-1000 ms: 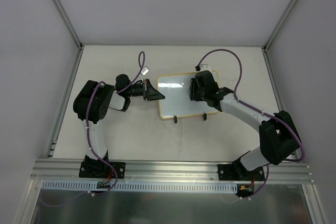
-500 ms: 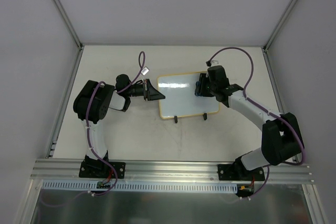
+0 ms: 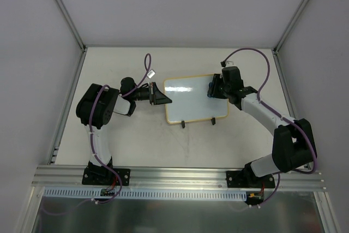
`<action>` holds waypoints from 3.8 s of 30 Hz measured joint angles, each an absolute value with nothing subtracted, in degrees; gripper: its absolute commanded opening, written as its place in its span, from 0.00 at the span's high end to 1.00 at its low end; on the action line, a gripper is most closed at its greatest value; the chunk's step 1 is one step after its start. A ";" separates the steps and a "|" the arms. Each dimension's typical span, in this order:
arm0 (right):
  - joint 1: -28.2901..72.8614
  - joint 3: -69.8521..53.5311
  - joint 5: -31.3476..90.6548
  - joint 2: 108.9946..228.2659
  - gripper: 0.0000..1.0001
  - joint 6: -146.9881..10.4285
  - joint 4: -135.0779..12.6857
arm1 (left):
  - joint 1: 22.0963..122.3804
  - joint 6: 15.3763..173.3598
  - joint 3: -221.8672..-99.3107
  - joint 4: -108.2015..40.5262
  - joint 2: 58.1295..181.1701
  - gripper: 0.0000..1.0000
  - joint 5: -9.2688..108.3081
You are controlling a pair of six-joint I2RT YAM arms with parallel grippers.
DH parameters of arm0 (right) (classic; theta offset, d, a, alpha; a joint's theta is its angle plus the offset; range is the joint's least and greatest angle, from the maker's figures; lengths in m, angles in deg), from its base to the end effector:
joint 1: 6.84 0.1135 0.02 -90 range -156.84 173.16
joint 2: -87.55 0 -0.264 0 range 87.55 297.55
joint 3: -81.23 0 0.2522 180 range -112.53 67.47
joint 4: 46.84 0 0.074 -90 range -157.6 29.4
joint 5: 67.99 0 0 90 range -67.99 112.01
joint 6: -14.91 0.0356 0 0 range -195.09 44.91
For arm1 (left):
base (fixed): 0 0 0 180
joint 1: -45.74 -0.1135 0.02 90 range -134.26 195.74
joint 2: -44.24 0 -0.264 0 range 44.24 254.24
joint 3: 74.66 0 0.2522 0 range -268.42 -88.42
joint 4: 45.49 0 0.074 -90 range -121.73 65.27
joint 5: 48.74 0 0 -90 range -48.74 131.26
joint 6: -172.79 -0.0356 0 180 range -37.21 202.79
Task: Erase the whiteboard
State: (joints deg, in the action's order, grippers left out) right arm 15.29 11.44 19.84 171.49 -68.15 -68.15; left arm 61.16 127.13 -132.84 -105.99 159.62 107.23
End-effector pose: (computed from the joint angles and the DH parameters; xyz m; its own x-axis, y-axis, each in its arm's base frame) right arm 0.3024 0.1215 0.2508 -0.5755 -0.1037 -0.8112 -0.2804 0.9568 0.0766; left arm 0.3366 -0.1266 0.1451 -0.6503 -0.1159 -0.7508 0.7449 0.0967 -0.6602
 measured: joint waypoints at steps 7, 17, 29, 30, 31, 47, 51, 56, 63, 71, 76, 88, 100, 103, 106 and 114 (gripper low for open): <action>13.21 11.44 19.71 170.90 0.93 -68.29 -68.15 | 61.16 127.08 -132.76 -106.01 159.62 1.00 107.26; 12.38 11.86 19.44 170.57 0.93 -68.31 -67.69 | 61.16 127.06 -132.73 -106.01 159.62 1.00 107.28; 23.53 12.51 14.22 171.86 0.93 -68.44 -67.26 | 61.14 126.99 -132.73 -105.99 159.62 1.00 107.36; 24.97 12.51 13.85 172.28 0.93 -68.42 -67.26 | 61.14 126.99 -132.73 -105.99 159.62 1.00 107.36; 26.24 12.51 13.48 172.69 0.94 -68.40 -67.17 | 61.14 126.99 -132.71 -105.99 159.62 1.00 107.34; 32.99 11.71 11.90 175.56 0.93 -67.98 -66.58 | 61.03 126.64 -132.52 -105.29 159.62 1.00 107.17; 32.29 13.15 12.80 174.51 0.93 -67.59 -65.25 | 61.07 126.64 -132.52 -105.34 159.51 1.00 107.23; 29.61 15.36 14.22 172.47 0.93 -67.37 -64.68 | 61.16 126.64 -132.52 -105.27 159.18 1.00 107.26; 22.83 18.35 16.43 169.17 0.94 -67.11 -64.59 | 61.16 126.64 -132.52 -105.25 159.18 1.00 107.26; 15.16 22.35 18.88 165.68 0.94 -66.95 -63.80 | 61.18 126.64 -132.52 -105.21 159.05 1.00 107.30; 12.78 23.95 19.16 164.34 0.94 -66.95 -63.43 | 61.20 126.64 -132.49 -105.23 159.00 1.00 107.32; 9.89 25.72 18.81 162.73 0.95 -66.97 -63.87 | 61.20 126.62 -132.49 -105.23 158.98 1.00 107.43; 14.13 27.97 16.28 161.74 0.96 -67.02 -63.85 | 61.14 126.67 -132.49 -105.23 158.98 1.00 107.74; 17.65 27.92 14.29 162.38 0.96 -67.24 -63.26 | 61.14 126.67 -132.49 -105.23 158.98 1.00 107.78; 21.28 27.77 12.65 163.71 0.96 -67.24 -62.88 | 61.12 126.69 -132.49 -105.23 158.98 1.00 107.76; 26.89 25.61 7.79 166.79 0.97 -67.72 -62.93 | 61.01 126.69 -132.49 -105.16 158.98 1.00 107.47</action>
